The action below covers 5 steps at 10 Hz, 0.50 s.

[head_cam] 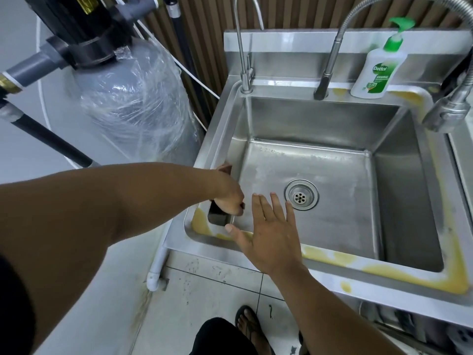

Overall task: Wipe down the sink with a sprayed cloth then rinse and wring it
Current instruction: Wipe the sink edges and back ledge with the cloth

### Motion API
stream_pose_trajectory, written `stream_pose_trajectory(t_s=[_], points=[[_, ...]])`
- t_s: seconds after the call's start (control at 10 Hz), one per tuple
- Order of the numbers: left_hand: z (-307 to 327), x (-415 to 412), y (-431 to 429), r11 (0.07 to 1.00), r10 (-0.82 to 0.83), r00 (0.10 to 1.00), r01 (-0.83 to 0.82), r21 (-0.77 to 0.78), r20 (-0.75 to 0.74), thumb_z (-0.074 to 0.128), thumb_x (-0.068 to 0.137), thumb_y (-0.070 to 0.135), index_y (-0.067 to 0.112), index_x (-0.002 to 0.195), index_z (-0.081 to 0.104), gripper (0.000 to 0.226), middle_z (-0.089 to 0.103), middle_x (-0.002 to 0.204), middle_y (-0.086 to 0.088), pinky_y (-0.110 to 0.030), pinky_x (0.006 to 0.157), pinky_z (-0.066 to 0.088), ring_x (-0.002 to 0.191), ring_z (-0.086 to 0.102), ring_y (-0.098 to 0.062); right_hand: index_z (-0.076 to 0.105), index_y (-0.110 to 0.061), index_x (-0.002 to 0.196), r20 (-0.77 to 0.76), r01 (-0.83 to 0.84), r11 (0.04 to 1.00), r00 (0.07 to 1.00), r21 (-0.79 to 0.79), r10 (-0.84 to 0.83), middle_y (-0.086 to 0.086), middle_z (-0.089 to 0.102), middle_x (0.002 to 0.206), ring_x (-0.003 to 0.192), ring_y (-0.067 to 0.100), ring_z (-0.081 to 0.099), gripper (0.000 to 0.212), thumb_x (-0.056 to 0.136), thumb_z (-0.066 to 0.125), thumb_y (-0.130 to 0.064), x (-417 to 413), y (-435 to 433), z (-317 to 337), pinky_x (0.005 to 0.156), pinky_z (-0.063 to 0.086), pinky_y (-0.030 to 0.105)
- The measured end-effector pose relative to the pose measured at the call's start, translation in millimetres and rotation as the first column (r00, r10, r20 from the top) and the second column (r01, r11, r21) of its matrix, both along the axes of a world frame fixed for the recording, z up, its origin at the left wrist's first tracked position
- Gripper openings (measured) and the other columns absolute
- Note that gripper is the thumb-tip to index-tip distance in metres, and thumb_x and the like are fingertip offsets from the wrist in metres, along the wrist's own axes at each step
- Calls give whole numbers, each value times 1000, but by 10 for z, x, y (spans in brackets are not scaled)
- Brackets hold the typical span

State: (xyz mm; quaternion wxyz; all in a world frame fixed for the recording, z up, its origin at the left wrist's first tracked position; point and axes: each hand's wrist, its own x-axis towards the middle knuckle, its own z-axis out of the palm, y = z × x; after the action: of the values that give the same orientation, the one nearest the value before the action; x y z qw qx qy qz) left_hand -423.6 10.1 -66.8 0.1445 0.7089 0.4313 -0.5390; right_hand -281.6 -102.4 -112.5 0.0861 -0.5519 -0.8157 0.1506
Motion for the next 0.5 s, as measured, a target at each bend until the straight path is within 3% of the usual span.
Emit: stream_pose_trajectory(t_s=[0.1,0.2,0.3,0.4,0.5], points=[[152,-40,-105,980,183,979,-175,-89,89,36,93,55,14,90,65,51,67,92,-8,-39,76,55,78,63,-24,36,-10,152,1,-7,1000,1000,-4,7,6,42,154,150,29,20,93,92,18,-79,8,-1,1,122,13,54],[309,-125,-177,970,240,950,-224,-96,199,36,95,51,11,87,64,49,63,85,-7,-35,69,51,74,59,-21,35,-11,153,2,-14,1000,1000,-5,14,7,41,155,151,29,19,95,91,14,-80,5,3,14,122,11,53],[336,-301,-216,977,211,935,-194,-87,284,37,93,48,15,63,55,48,60,72,-5,-43,84,54,81,61,-27,35,-11,153,8,-23,1000,1000,-9,23,7,42,155,151,29,19,95,91,13,-80,7,5,12,122,12,54],[279,-538,-317,986,154,897,-168,-1,414,40,94,45,5,74,65,51,67,86,-13,-44,97,47,95,61,-30,36,-11,152,13,-29,1000,999,-7,29,7,43,154,150,30,21,94,91,13,-79,12,3,8,122,14,54],[275,-729,-512,986,117,901,-156,61,418,44,100,34,-4,106,64,43,64,116,-24,-46,107,39,116,54,-33,32,-12,154,28,-43,999,999,-20,43,6,40,156,151,29,18,97,90,8,-81,11,10,20,122,11,53]])
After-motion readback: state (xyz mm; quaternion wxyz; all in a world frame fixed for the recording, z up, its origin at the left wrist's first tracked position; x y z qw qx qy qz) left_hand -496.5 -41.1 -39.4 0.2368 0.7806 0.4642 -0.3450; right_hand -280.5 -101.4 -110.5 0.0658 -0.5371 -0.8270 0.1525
